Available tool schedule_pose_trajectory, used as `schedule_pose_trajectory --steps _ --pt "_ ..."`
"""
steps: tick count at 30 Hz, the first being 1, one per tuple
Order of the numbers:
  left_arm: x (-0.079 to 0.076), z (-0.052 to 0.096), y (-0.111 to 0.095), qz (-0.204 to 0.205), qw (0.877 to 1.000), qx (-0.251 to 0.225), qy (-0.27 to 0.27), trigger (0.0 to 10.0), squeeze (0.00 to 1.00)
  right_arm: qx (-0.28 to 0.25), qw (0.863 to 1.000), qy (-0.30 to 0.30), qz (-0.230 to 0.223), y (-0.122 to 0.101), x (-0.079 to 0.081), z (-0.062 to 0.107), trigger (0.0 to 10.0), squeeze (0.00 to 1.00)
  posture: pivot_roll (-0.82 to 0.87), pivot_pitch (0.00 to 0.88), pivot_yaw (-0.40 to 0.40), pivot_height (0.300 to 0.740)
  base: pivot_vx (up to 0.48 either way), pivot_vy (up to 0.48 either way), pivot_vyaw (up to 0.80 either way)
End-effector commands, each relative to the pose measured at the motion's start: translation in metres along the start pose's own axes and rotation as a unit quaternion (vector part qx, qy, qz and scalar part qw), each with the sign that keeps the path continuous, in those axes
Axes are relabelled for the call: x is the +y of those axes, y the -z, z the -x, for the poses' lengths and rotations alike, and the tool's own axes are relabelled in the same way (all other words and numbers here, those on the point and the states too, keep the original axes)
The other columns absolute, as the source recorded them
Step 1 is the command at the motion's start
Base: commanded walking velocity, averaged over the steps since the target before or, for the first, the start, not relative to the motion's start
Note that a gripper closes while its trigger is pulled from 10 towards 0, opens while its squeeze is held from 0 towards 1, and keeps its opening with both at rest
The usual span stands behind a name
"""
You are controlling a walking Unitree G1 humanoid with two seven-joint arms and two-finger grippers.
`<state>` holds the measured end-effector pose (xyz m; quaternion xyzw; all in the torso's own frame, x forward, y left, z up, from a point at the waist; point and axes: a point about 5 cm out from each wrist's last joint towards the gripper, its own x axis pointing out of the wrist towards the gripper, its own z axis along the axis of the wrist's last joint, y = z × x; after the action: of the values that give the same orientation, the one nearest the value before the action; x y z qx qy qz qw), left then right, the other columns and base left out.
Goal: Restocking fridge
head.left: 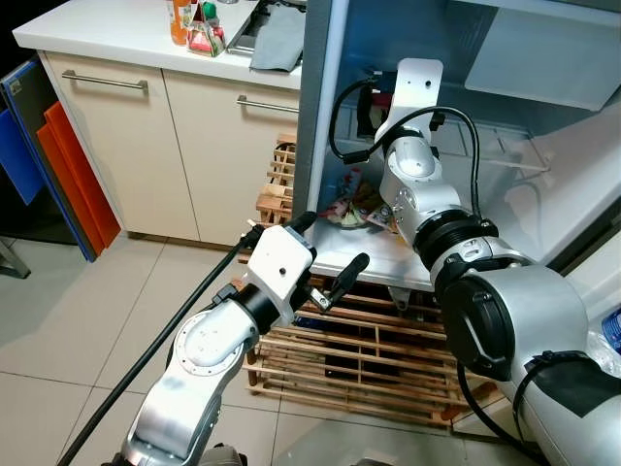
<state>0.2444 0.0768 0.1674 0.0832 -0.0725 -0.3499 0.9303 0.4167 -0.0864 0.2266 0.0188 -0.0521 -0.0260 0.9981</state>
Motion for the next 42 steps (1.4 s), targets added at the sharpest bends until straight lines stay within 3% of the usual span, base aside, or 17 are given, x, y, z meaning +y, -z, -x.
schedule_pose_trajectory --steps 1,7,13,14,15,20,21,25,26,27,32,33,36,37,40,41,42 --pt "0.002 -0.004 0.0 -0.004 1.0 -0.004 -0.004 10.0 0.0 -0.008 1.0 0.008 -0.013 0.001 -0.003 0.001 10.0 1.0 0.21 0.0 -0.094 0.74 0.0 0.0 0.0" --pt "0.005 -0.012 0.001 -0.004 1.0 -0.008 0.003 10.0 0.0 0.025 0.999 -0.012 -0.034 0.028 -0.003 0.01 10.0 1.0 0.14 0.0 -0.075 0.74 0.0 0.0 0.0" --pt "0.007 -0.022 0.003 -0.004 1.0 -0.015 0.007 10.0 0.0 0.019 0.999 -0.022 -0.025 0.03 -0.004 0.012 10.0 1.0 0.1 0.0 -0.073 0.74 0.0 0.0 0.0" --pt "0.007 -0.023 0.003 -0.005 1.0 -0.016 0.008 10.0 0.0 0.013 0.999 -0.022 -0.022 0.028 -0.004 0.012 10.0 0.71 0.1 0.0 -0.073 0.74 0.0 0.0 0.0" --pt "0.007 -0.025 0.003 -0.006 1.0 -0.019 0.008 10.0 0.0 -0.003 1.0 -0.019 -0.017 0.025 -0.005 0.012 10.0 0.0 0.1 0.0 -0.078 0.74 0.0 0.0 0.0" --pt "0.014 -0.028 0.006 -0.011 1.0 -0.018 -0.001 10.0 0.0 -0.04 0.999 -0.014 0.004 0.026 -0.013 0.021 10.0 0.0 0.09 0.0 -0.078 0.74 0.0 0.0 0.0" --pt "0.021 -0.026 0.014 -0.001 1.0 -0.005 -0.015 10.0 0.0 -0.041 0.999 0.003 0.016 0.039 -0.027 0.033 10.0 0.0 0.07 0.0 -0.066 0.74 0.0 0.0 0.0" --pt "0.028 -0.021 0.024 0.016 0.999 0.014 -0.028 10.0 0.0 -0.028 0.999 0.024 0.017 0.054 -0.045 0.048 10.0 0.0 0.03 0.0 -0.042 0.74 0.0 0.0 0.0" --pt "0.032 -0.019 0.032 0.019 0.999 0.029 -0.031 10.0 0.0 -0.016 0.999 0.035 0.012 0.065 -0.06 0.065 10.0 0.0 0.0 0.0 -0.024 0.74 0.0 0.0 0.0" --pt "0.032 -0.019 0.032 0.019 0.999 0.029 -0.031 10.0 0.0 -0.016 0.999 0.035 0.012 0.065 -0.06 0.065 10.0 0.0 0.0 0.0 -0.024 0.74 0.0 0.0 0.0" --pt "0.039 -0.021 0.037 0.041 0.997 0.036 -0.047 10.0 0.0 -0.008 1.0 0.019 0.011 0.074 -0.074 0.102 10.0 0.0 -0.05 0.0 0.013 0.74 0.0 0.0 0.0" --pt "0.039 -0.021 0.037 0.041 0.997 0.036 -0.047 10.0 0.0 -0.008 1.0 0.019 0.011 0.074 -0.074 0.102 10.0 0.0 -0.05 0.0 0.013 0.74 0.0 0.0 0.0" --pt "0.049 -0.022 0.038 0.073 0.992 0.03 -0.101 10.0 0.0 0.001 1.0 0.011 0.022 0.079 -0.083 0.127 10.0 0.0 -0.06 0.0 0.017 0.74 0.0 0.0 0.0" --pt "0.049 -0.022 0.038 0.073 0.992 0.03 -0.101 10.0 0.0 0.001 1.0 0.011 0.022 0.079 -0.083 0.127 10.0 0.0 -0.06 0.0 0.017 0.74 0.0 0.0 0.0" --pt "0.061 -0.007 0.04 0.101 0.978 0.021 -0.182 10.0 0.0 -0.001 0.999 -0.027 0.046 0.083 -0.092 0.151 10.0 0.0 -0.06 0.0 0.027 0.74 0.0 0.0 0.0" --pt "0.068 0.019 0.046 0.095 0.97 0.034 -0.222 10.0 0.0 0.027 0.998 -0.029 0.056 0.1 -0.106 0.166 10.0 0.0 -0.05 0.0 0.028 0.74 0.0 0.0 0.0" --pt "0.07 0.027 0.048 0.091 0.968 0.04 -0.231 10.0 0.0 0.038 0.998 -0.023 0.053 0.105 -0.112 0.17 10.0 0.0 -0.05 0.0 0.028 0.74 0.0 0.0 0.0"
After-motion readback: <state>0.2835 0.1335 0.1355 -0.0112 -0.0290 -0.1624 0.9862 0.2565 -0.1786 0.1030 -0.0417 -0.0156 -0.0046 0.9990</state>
